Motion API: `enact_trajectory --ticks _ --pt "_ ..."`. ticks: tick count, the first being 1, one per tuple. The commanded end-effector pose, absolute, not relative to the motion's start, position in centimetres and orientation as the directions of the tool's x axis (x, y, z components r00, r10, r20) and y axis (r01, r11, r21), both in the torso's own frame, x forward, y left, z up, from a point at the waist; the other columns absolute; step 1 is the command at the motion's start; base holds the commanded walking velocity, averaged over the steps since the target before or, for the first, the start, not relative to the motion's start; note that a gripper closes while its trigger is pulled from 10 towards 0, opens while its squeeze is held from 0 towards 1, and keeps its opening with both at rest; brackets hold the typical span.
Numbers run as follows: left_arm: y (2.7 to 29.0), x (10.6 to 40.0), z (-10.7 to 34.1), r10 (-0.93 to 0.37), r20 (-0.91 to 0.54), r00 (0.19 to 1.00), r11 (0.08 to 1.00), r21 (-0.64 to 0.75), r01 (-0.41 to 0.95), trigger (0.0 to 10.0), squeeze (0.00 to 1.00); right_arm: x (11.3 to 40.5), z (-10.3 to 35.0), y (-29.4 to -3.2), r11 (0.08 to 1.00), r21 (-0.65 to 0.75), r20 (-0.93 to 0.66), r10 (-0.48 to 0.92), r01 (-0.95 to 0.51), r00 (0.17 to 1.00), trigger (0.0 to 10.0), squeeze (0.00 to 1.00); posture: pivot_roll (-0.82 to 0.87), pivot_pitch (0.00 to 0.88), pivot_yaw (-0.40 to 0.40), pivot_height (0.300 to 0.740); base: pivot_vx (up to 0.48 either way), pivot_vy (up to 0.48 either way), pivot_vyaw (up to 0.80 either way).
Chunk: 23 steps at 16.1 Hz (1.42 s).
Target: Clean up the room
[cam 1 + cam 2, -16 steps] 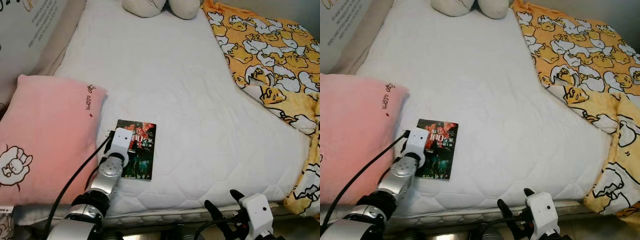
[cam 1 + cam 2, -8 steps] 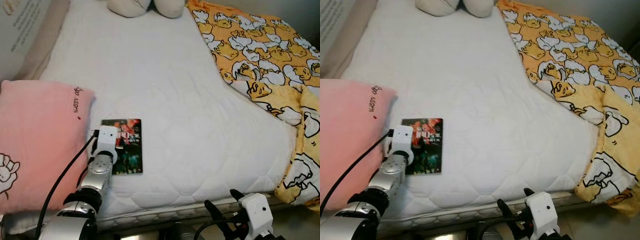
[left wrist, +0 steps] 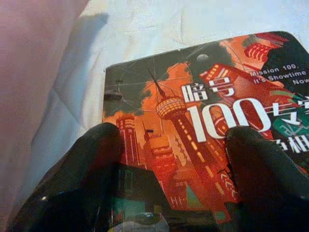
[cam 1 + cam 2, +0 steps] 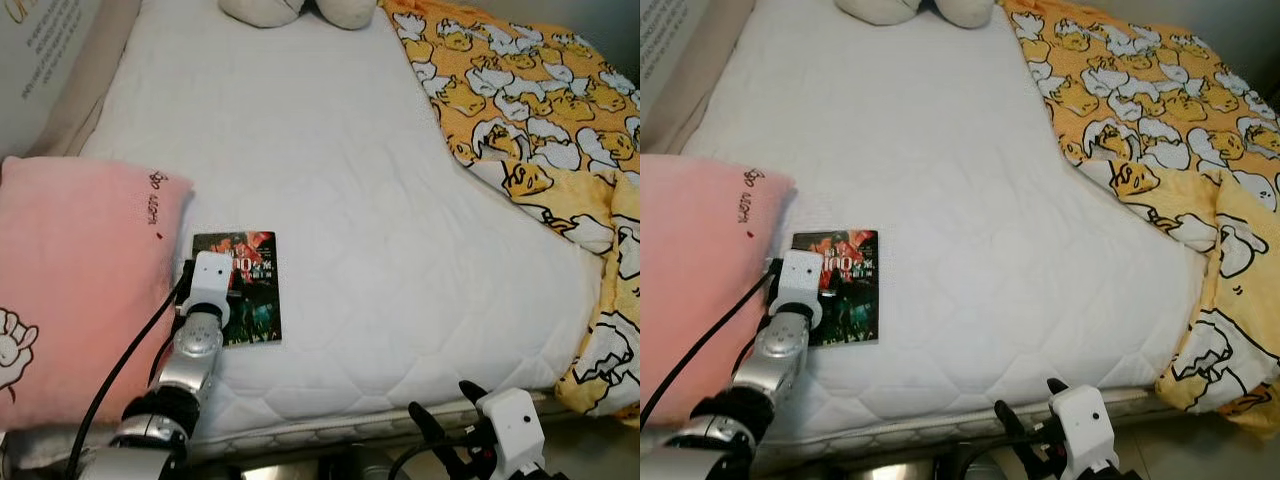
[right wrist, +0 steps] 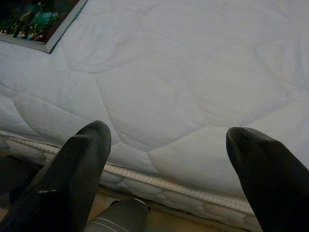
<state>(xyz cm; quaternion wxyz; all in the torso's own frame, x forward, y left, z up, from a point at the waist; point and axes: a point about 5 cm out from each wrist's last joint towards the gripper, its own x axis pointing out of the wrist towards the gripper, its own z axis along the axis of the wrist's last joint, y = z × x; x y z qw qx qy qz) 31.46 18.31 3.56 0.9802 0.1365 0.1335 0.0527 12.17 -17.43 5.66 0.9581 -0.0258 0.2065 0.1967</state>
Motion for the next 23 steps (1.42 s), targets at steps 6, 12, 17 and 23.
enact_trajectory --ticks 6,12,17,23 --pt "17.3 31.8 5.9 0.120 -0.165 0.979 0.967 0.243 -0.077 10.0 0.00 12.1 5.5 -17.9 0.916 0.022 -0.419 0.373 -0.401 0.828 10.0 0.00 -0.13 0.117 -0.131 0.740 0.000 0.000 0.00" --pt "19.7 30.1 2.3 0.238 -0.371 0.898 0.952 0.272 -0.140 10.0 0.00 12.6 5.3 -17.7 0.910 0.021 -0.410 0.386 -0.414 0.826 10.0 0.00 -0.13 0.088 -0.126 0.740 0.000 0.000 0.00" --pt "21.3 29.2 0.9 0.342 -0.446 0.827 0.929 0.291 -0.227 10.0 0.00 12.6 5.3 -17.9 0.909 0.018 -0.414 0.386 -0.416 0.825 10.0 0.00 -0.14 0.075 -0.128 0.740 0.000 0.000 0.00" --pt "21.0 30.6 4.0 0.288 -0.242 0.926 0.897 0.407 -0.173 10.0 0.00 12.7 5.0 -17.9 0.909 0.019 -0.416 0.387 -0.417 0.823 10.0 0.00 -0.12 0.074 -0.117 0.740 0.000 0.000 0.00"
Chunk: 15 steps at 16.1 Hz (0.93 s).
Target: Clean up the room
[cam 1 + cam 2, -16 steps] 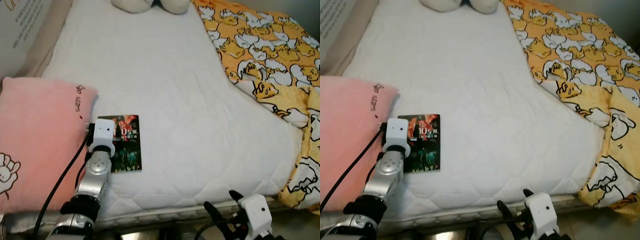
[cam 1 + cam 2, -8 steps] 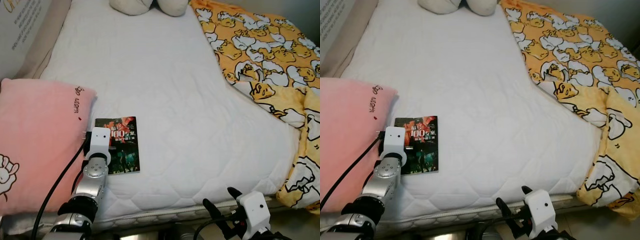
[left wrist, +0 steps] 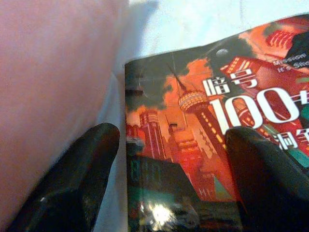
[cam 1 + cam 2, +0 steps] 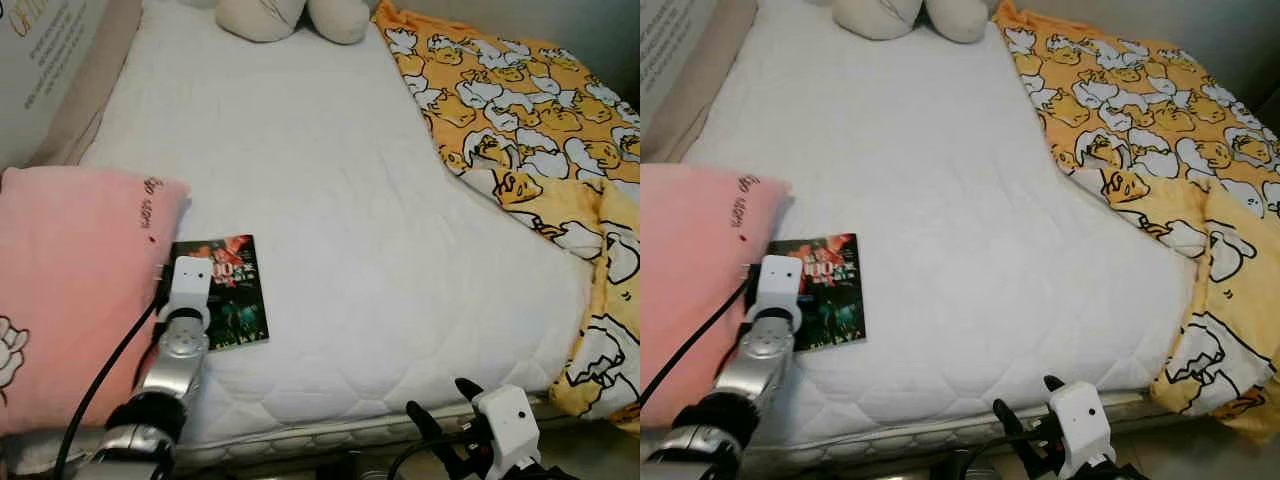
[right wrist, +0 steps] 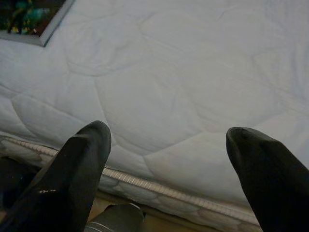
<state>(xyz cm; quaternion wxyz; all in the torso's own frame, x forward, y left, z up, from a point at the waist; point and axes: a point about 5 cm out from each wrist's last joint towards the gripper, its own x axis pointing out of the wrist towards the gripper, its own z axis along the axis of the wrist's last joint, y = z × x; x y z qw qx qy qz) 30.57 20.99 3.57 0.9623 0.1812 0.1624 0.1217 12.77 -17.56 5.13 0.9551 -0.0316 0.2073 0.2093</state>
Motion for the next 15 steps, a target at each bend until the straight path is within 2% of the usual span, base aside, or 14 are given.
enact_trajectory --ticks 1,3,5,7,8,9,10,11,13,15 --pt "20.7 30.7 4.2 0.266 -0.235 0.935 0.902 0.402 -0.155 10.0 0.00 12.8 4.9 -17.9 0.909 0.020 -0.416 0.387 -0.417 0.823 10.0 0.00 -0.12 0.072 -0.116 0.740 0.000 0.000 0.00" --pt "18.0 30.5 5.1 0.093 -0.200 0.975 0.922 0.387 -0.009 10.0 0.00 13.4 4.5 -18.1 0.908 0.019 -0.412 0.389 -0.420 0.824 10.0 0.00 -0.09 0.025 -0.105 0.740 0.000 0.000 0.00" --pt "16.6 30.4 5.6 0.001 -0.177 0.984 0.925 0.374 0.066 10.0 0.00 13.9 4.3 -18.2 0.908 0.016 -0.407 0.388 -0.418 0.827 10.0 0.00 -0.07 0.000 -0.098 0.740 0.000 0.000 0.00" --pt "12.4 30.2 8.1 -0.282 -0.092 0.955 0.918 0.263 0.297 10.0 0.00 15.5 4.1 -17.8 0.911 0.013 -0.374 0.387 -0.413 0.843 10.0 0.00 -0.04 0.000 -0.083 0.740 0.000 0.000 0.00" --pt "11.8 30.3 8.6 -0.319 -0.079 0.944 0.913 0.242 0.329 10.0 0.00 15.9 4.0 -17.6 0.911 0.013 -0.365 0.387 -0.412 0.846 10.0 0.00 -0.04 0.000 -0.082 0.740 0.000 0.000 0.00" --pt "11.4 30.5 9.0 -0.348 -0.069 0.935 0.911 0.212 0.354 10.0 0.00 16.4 4.1 -17.5 0.914 0.009 -0.347 0.384 -0.406 0.855 10.0 0.00 -0.04 0.000 -0.077 0.740 0.000 0.000 0.00" --pt "11.2 30.9 9.8 -0.349 -0.044 0.936 0.926 0.138 0.351 10.0 0.00 19.0 5.9 -18.3 0.959 -0.060 -0.207 0.260 -0.277 0.943 10.0 0.00 -0.02 0.000 -0.059 0.740 0.000 0.000 0.00" --pt "11.4 31.0 10.1 -0.334 -0.034 0.942 0.936 0.107 0.336 10.0 0.00 20.1 7.0 -18.9 0.978 -0.085 -0.133 0.179 -0.192 0.975 10.0 0.00 -0.02 0.000 -0.059 0.740 0.000 0.000 0.00" --pt "12.9 31.0 10.4 -0.209 -0.012 0.978 0.978 0.018 0.209 10.0 0.00 22.5 9.6 -20.1 0.995 -0.080 0.036 0.054 -0.051 0.998 10.0 0.00 -0.01 0.000 -0.039 0.740 0.000 0.000 0.00" --pt "13.1 30.9 10.8 -0.153 0.016 0.988 0.988 0.036 0.152 10.0 0.00 22.8 9.8 -19.2 0.998 -0.021 0.079 0.054 -0.053 0.995 10.0 0.00 0.01 0.000 -0.052 0.740 0.000 0.000 0.00"
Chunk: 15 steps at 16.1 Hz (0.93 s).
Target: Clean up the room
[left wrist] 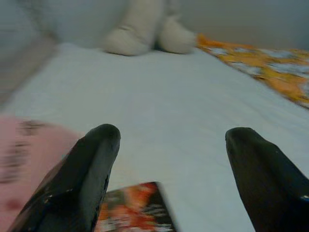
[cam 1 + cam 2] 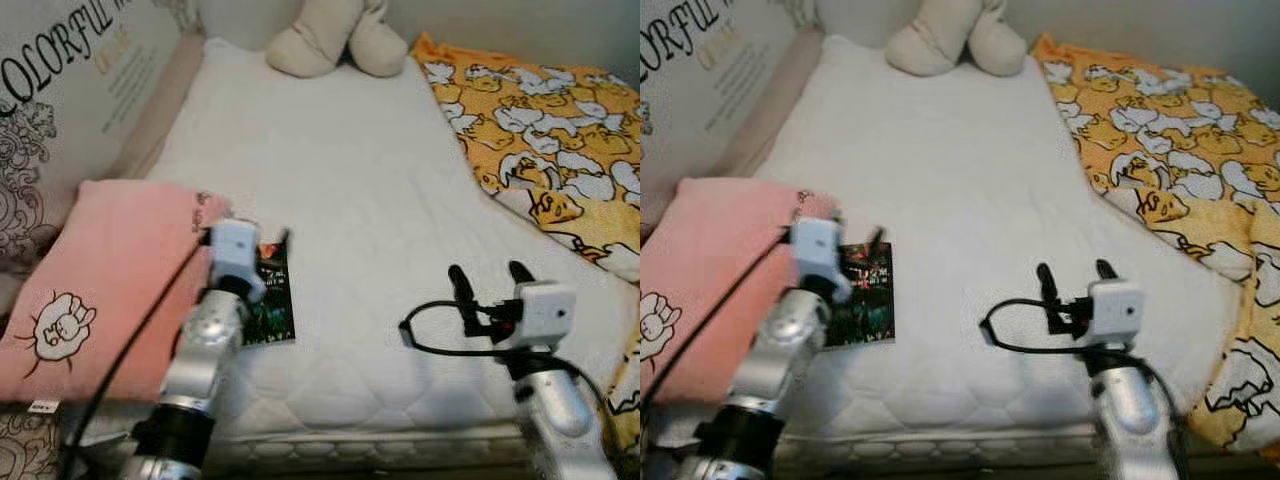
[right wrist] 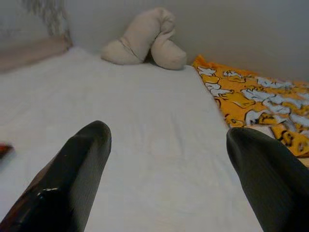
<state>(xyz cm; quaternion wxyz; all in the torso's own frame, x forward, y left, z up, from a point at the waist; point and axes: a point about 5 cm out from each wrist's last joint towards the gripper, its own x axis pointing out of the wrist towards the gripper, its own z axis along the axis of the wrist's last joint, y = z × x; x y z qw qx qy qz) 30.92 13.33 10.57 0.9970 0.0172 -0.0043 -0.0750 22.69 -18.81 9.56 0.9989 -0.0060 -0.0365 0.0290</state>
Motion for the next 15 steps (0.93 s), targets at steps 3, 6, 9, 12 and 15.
enact_trajectory --ticks 3,6,9,12,15 --pt "13.7 31.2 10.0 -0.038 -0.017 0.999 0.999 0.027 0.038 10.0 0.00 23.4 9.1 -17.7 0.999 0.037 0.100 0.033 -0.037 0.994 10.0 0.00 0.01 0.000 -0.056 0.740 0.000 -0.160 0.00" --pt "14.8 30.5 8.2 0.003 -0.092 0.996 0.999 0.054 0.002 10.0 0.00 24.1 8.5 -19.3 0.998 0.040 0.088 -0.043 0.040 0.995 10.0 0.00 0.02 0.000 -0.060 0.740 0.000 -0.480 0.00" --pt "14.6 30.0 7.8 -0.034 -0.093 0.995 0.998 0.042 0.038 10.0 0.00 23.7 7.4 -19.0 0.999 0.030 0.057 -0.025 0.023 0.998 10.0 0.00 0.03 0.000 -0.059 0.740 0.000 -0.480 0.00" --pt "14.1 29.8 8.3 -0.091 -0.051 0.995 0.993 0.072 0.095 10.0 0.00 24.1 6.9 -17.8 0.999 0.027 0.036 0.034 -0.035 0.999 10.0 0.00 0.05 0.000 -0.072 0.740 0.000 -0.480 0.00" --pt "14.6 30.0 7.9 -0.058 -0.099 0.993 0.998 0.000 0.059 10.0 0.00 24.6 7.0 -17.6 0.995 -0.049 0.052 0.085 -0.083 0.995 10.0 0.00 0.06 0.000 -0.072 0.740 0.000 -0.480 0.00"
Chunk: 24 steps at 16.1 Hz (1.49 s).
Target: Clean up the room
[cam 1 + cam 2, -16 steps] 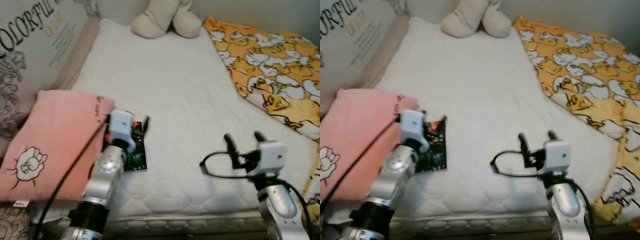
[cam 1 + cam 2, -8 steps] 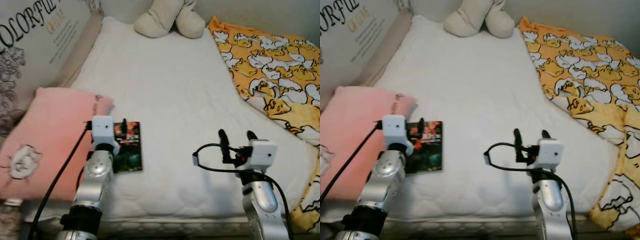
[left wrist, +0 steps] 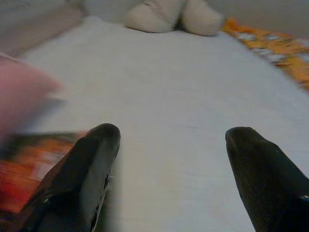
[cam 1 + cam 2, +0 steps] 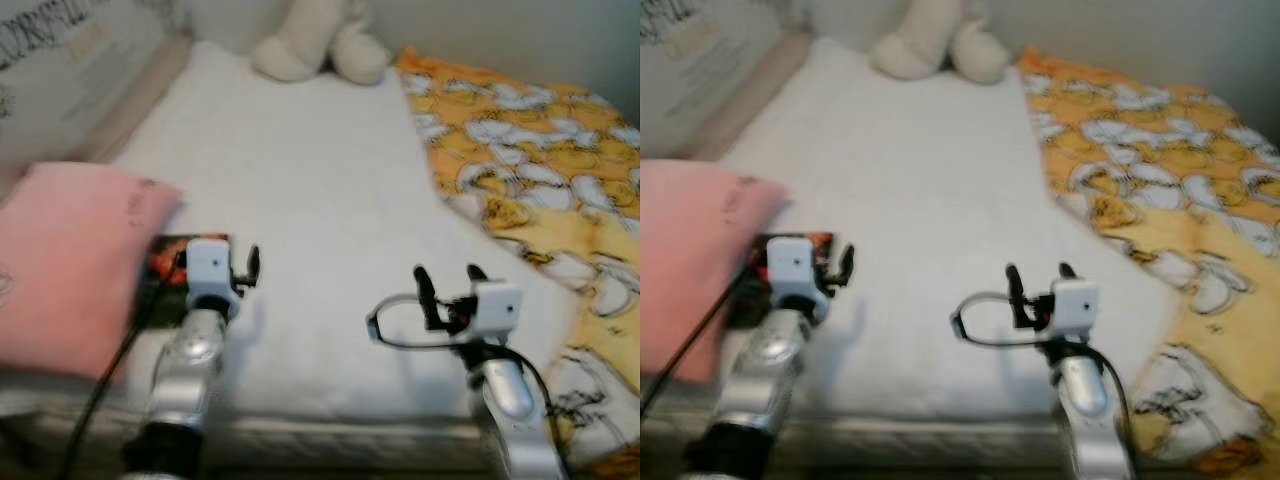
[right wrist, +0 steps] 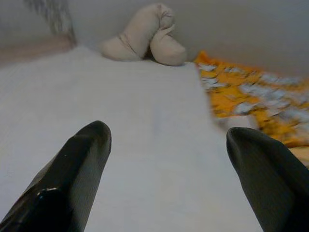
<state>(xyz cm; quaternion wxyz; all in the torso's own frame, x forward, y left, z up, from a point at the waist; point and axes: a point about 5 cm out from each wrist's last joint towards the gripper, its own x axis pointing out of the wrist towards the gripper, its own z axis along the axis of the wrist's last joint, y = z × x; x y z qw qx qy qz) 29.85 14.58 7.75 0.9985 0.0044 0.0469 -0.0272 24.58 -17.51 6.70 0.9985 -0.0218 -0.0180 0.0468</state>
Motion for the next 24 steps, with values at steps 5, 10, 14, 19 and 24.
enact_trajectory --ticks 5,10,14,19,24 --pt "15.6 29.9 6.4 -0.030 -0.153 0.988 0.982 0.182 0.058 10.0 0.00 24.5 5.1 -18.9 0.999 0.011 -0.051 0.031 -0.031 0.998 10.0 0.00 0.08 0.000 -0.079 0.740 0.000 -0.192 -0.40" --pt "14.9 30.1 6.4 -0.112 -0.135 0.984 0.975 0.177 0.135 10.0 0.00 24.8 3.9 -19.1 0.999 0.032 -0.107 0.016 -0.013 0.994 10.0 0.00 0.09 0.000 -0.092 0.740 0.000 0.000 -0.64" --pt "14.5 31.0 7.0 -0.152 -0.096 0.984 0.974 0.156 0.166 10.0 0.00 25.4 4.3 -17.9 0.998 0.033 -0.063 0.061 -0.059 0.996 10.0 0.00 0.09 0.000 -0.074 0.740 0.000 0.000 -0.64" --pt "13.0 32.0 7.7 -0.262 -0.079 0.962 0.945 0.182 0.273 10.0 0.00 26.6 4.9 -17.2 0.996 0.046 -0.035 0.077 -0.076 0.996 10.0 0.00 0.09 0.000 -0.076 0.740 0.000 0.000 -0.64" --pt "12.8 31.6 5.5 -0.230 -0.177 0.957 0.942 0.205 0.264 10.0 0.00 25.8 4.2 -17.5 0.996 0.034 -0.059 0.083 -0.082 0.995 10.0 0.00 0.06 0.000 -0.073 0.740 0.000 0.000 -0.64"
